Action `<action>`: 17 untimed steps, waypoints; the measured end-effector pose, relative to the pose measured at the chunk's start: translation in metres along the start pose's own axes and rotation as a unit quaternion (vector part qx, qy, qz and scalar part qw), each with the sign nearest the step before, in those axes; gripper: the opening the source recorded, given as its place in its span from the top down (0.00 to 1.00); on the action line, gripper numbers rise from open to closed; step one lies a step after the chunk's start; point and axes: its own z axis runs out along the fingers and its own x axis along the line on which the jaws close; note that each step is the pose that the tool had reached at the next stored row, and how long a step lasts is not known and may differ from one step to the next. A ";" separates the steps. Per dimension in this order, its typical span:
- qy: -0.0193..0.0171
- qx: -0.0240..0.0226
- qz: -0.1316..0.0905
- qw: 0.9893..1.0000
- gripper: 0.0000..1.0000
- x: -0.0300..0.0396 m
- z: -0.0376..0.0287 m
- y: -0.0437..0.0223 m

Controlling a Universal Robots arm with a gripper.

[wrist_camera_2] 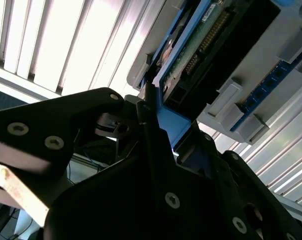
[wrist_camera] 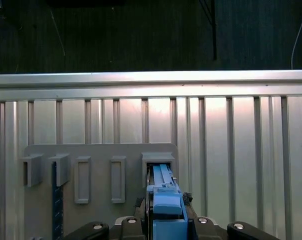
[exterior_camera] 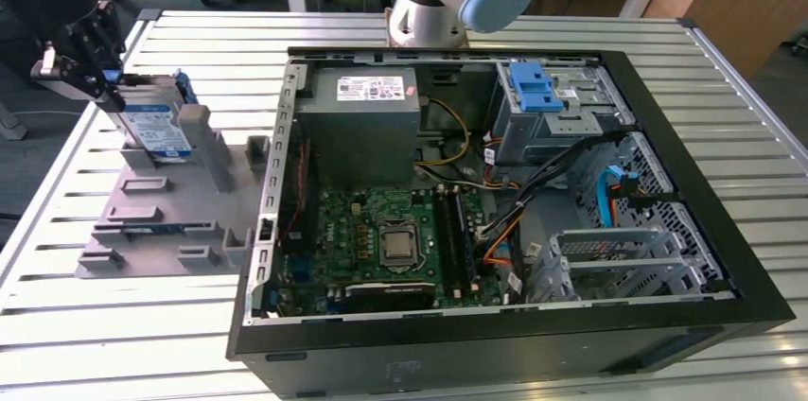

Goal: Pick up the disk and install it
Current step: 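Pick up the disk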

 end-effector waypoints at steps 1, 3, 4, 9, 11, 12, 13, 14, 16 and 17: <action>0.000 0.000 0.000 1.000 0.63 0.0000 0.0000 0.0000; 0.000 0.000 0.000 1.000 0.63 0.0000 0.0000 0.0000; 0.000 0.000 0.000 1.000 0.63 0.0000 0.0000 0.0000; 0.000 0.000 0.000 1.000 0.63 0.0000 0.0001 0.0000; 0.000 0.000 0.000 1.000 0.63 0.0000 -0.0004 0.0000; 0.000 0.000 0.000 1.000 0.63 0.0000 -0.0008 0.0000; 0.000 0.000 0.000 1.000 0.63 0.0000 -0.0013 0.0000; 0.000 0.000 0.000 1.000 0.63 -0.0001 -0.0019 0.0000; 0.000 0.000 0.000 1.000 0.63 -0.0001 -0.0027 0.0000; 0.000 0.000 0.000 1.000 0.63 -0.0001 -0.0034 0.0000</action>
